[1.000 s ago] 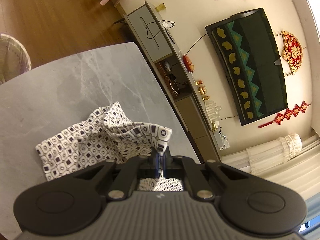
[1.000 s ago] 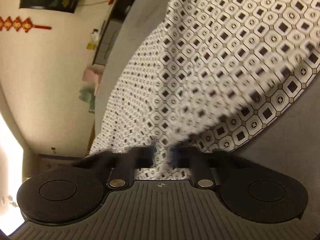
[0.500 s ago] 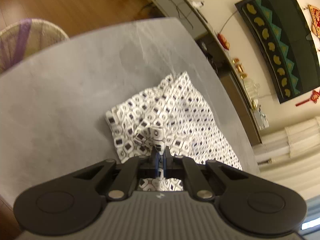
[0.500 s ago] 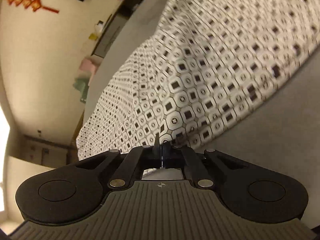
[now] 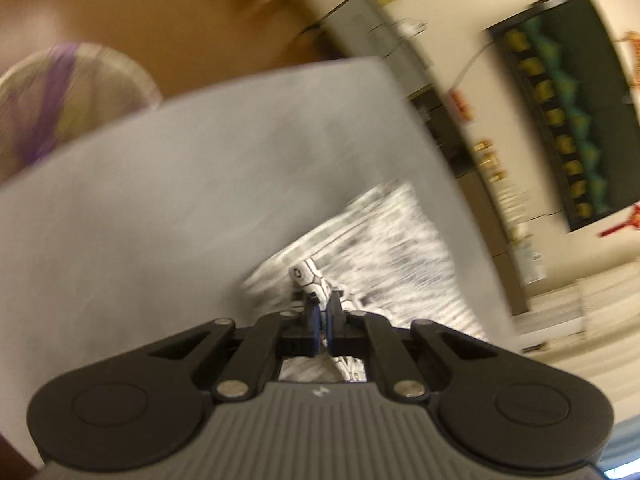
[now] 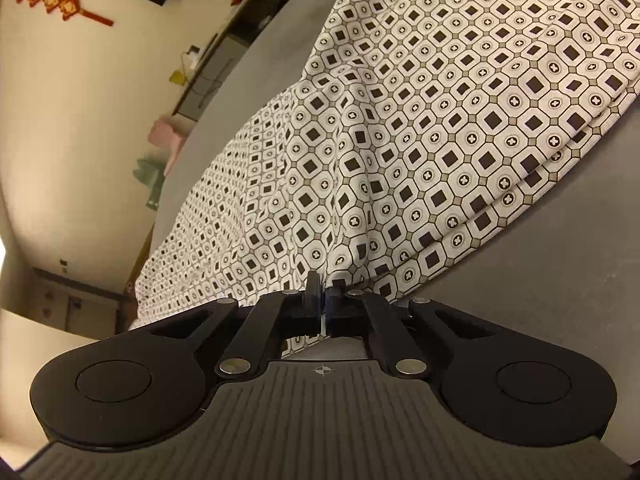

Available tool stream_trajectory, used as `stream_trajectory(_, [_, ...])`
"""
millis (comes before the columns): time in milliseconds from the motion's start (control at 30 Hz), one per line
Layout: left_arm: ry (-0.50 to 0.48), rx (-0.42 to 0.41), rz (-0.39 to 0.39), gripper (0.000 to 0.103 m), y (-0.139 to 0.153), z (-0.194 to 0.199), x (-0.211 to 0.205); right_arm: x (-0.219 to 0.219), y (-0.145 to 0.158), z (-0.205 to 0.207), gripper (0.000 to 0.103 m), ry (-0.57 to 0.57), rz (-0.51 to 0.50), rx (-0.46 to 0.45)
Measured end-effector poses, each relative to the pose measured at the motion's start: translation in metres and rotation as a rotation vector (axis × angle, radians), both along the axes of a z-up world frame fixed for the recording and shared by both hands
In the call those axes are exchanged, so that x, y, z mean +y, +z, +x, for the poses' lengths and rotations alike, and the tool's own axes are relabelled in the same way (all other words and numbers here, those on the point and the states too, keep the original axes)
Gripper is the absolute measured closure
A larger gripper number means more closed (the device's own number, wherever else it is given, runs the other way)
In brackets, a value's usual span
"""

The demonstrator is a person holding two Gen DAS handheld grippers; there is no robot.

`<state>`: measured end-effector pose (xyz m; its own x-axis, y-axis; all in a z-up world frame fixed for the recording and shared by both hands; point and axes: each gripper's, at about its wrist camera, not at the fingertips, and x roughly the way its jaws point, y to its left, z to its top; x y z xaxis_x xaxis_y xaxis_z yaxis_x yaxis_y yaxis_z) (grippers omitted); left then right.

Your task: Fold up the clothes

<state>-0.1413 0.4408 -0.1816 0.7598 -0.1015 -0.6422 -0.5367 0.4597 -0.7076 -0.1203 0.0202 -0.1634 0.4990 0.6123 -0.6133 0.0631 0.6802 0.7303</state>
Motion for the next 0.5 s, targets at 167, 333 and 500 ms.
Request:
stream_trajectory(167, [-0.029,-0.106,0.028,0.101,0.037,0.017,-0.005,0.008,0.000,0.000,0.103,0.008,-0.006,-0.003])
stream_trajectory(333, [-0.067,-0.078,0.059,0.101,0.044,0.011,-0.006,0.013,-0.004,0.013,0.103,-0.005,0.000,0.007])
stream_trajectory(500, [-0.048,0.038,-0.034,0.101,-0.006,-0.004,-0.004,0.017,-0.002,0.016,0.103,0.021,-0.022,-0.009])
